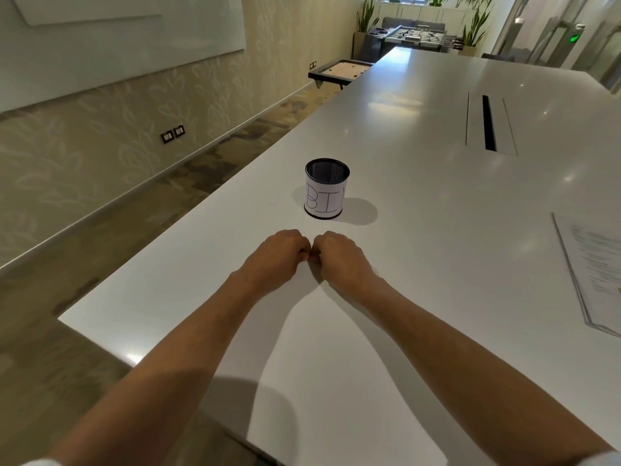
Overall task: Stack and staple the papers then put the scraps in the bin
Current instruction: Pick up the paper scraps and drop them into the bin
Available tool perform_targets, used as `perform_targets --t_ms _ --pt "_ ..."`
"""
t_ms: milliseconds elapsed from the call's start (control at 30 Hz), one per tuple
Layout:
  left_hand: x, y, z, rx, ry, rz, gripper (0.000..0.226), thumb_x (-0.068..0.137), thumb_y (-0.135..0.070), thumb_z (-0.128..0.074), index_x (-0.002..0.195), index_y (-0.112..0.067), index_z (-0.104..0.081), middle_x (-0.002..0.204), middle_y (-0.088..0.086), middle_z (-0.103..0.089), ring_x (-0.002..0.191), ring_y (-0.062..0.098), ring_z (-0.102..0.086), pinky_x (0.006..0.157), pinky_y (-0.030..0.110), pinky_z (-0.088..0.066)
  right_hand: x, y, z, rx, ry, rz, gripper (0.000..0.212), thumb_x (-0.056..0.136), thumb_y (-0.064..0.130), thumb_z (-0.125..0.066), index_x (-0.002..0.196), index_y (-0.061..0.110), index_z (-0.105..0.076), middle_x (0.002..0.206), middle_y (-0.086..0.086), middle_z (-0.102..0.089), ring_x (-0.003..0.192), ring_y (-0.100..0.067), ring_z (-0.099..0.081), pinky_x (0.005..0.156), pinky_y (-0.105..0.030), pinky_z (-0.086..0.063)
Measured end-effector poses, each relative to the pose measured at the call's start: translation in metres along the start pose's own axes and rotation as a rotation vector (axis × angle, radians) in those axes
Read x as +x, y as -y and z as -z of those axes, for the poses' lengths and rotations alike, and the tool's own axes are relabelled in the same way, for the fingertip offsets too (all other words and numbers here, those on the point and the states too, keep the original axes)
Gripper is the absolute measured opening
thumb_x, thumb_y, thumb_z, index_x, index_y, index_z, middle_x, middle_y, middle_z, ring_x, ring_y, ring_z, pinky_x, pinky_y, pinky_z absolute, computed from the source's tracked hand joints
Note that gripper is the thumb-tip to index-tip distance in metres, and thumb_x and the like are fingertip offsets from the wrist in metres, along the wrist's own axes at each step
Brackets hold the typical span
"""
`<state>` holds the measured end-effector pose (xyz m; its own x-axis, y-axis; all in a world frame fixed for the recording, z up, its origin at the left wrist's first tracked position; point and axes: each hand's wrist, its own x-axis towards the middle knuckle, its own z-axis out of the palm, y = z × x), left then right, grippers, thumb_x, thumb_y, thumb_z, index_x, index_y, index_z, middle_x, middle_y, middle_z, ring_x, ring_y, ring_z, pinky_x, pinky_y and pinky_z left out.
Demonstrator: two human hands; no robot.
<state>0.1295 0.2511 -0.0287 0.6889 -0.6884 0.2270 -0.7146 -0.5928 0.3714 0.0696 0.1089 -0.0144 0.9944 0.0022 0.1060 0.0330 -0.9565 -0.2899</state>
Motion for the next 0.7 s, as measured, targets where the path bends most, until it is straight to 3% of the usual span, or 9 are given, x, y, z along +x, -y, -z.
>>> perform_targets --t_ms 133,333,533,700 --pt "-0.002 0.001 -0.005 0.07 0.024 -0.022 0.017 0.096 -0.008 -0.043 0.095 -0.005 -0.06 0.092 0.009 -0.056 0.084 0.023 -0.048 0.075 0.04 -0.043 -0.001 0.004 -0.001 -0.077 0.013 0.018 0.013 0.096 0.006 -0.042 0.099 0.004 -0.055 0.102 -0.013 -0.055 0.084 -0.022 -0.041 0.065 -0.034 -0.031" --pt "0.0 0.005 -0.007 0.078 0.05 -0.045 0.012 0.094 -0.001 -0.044 0.09 -0.006 -0.054 0.085 0.005 -0.047 0.078 0.02 -0.041 0.069 0.032 -0.036 0.002 0.003 -0.001 -0.047 0.055 -0.005 0.008 0.093 0.004 -0.044 0.087 0.011 -0.043 0.091 -0.009 -0.046 0.084 -0.025 -0.045 0.065 -0.035 -0.031" --pt "0.008 0.006 0.003 -0.192 0.054 0.206 0.02 0.092 0.0 -0.04 0.087 -0.015 -0.053 0.09 -0.002 -0.054 0.076 0.013 -0.049 0.064 0.021 -0.039 0.013 -0.001 0.016 0.242 0.113 -0.149 0.011 0.09 0.001 -0.048 0.083 0.01 -0.05 0.099 -0.012 -0.062 0.089 -0.026 -0.057 0.075 -0.039 -0.046" --pt "0.025 0.005 0.018 -0.412 0.0 0.321 0.015 0.096 -0.01 -0.042 0.089 -0.014 -0.054 0.093 0.001 -0.06 0.08 0.016 -0.052 0.07 0.026 -0.043 0.027 -0.018 0.027 0.628 0.071 -0.262 0.026 0.1 0.015 -0.044 0.073 0.013 -0.044 0.069 0.0 -0.044 0.062 -0.015 -0.039 0.055 -0.026 -0.034"
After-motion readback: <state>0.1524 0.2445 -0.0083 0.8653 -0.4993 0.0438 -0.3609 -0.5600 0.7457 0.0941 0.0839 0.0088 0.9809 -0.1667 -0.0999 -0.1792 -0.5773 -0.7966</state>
